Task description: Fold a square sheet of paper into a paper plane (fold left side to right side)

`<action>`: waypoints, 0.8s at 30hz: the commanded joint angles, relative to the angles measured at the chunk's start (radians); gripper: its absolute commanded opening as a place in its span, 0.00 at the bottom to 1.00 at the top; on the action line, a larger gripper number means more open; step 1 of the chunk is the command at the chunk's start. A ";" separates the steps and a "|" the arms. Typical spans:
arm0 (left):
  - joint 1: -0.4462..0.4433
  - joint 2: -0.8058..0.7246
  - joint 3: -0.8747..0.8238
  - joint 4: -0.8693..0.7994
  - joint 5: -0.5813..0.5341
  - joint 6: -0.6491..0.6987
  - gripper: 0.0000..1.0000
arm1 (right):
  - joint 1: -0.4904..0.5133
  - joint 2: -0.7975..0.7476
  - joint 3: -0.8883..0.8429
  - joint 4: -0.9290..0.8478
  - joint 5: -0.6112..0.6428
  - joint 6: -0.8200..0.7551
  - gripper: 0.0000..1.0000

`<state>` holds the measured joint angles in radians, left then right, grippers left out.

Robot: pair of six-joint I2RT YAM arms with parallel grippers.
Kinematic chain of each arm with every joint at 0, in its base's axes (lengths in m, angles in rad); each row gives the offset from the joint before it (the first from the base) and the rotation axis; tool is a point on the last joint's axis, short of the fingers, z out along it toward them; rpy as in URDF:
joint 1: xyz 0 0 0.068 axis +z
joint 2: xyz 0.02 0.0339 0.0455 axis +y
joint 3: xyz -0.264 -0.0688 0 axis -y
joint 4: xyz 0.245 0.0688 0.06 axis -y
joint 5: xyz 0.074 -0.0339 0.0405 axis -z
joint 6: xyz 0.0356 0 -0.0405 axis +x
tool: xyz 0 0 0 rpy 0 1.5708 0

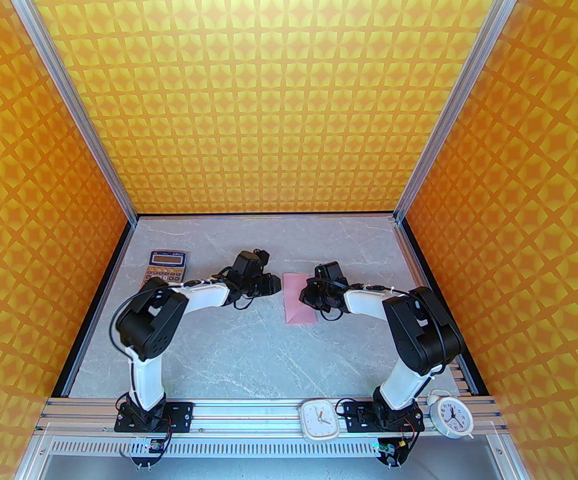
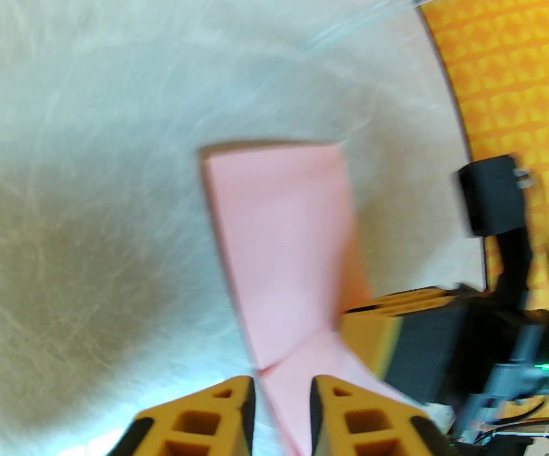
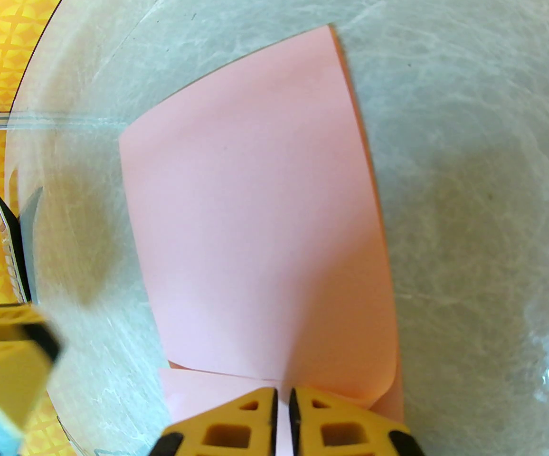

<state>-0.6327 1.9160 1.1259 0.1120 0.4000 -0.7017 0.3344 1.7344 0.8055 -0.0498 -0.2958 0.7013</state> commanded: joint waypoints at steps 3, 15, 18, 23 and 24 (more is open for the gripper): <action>-0.088 0.015 -0.002 -0.017 0.059 -0.029 0.14 | -0.008 0.014 -0.041 -0.076 0.037 -0.008 0.13; -0.137 0.119 0.026 -0.065 0.074 -0.008 0.13 | -0.009 0.016 -0.040 -0.070 0.027 -0.010 0.13; -0.137 0.133 0.020 -0.087 0.067 0.010 0.13 | -0.009 0.011 -0.040 -0.069 0.021 -0.012 0.14; -0.137 0.149 0.018 -0.101 0.059 0.033 0.12 | -0.009 -0.025 -0.043 -0.052 -0.031 -0.022 0.14; -0.137 0.153 0.018 -0.099 0.060 0.034 0.12 | -0.009 -0.036 -0.044 -0.046 -0.043 -0.020 0.14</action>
<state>-0.7715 2.0354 1.1324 0.0612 0.4614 -0.6998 0.3313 1.7218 0.7921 -0.0395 -0.3134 0.6987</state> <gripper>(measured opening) 0.125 0.142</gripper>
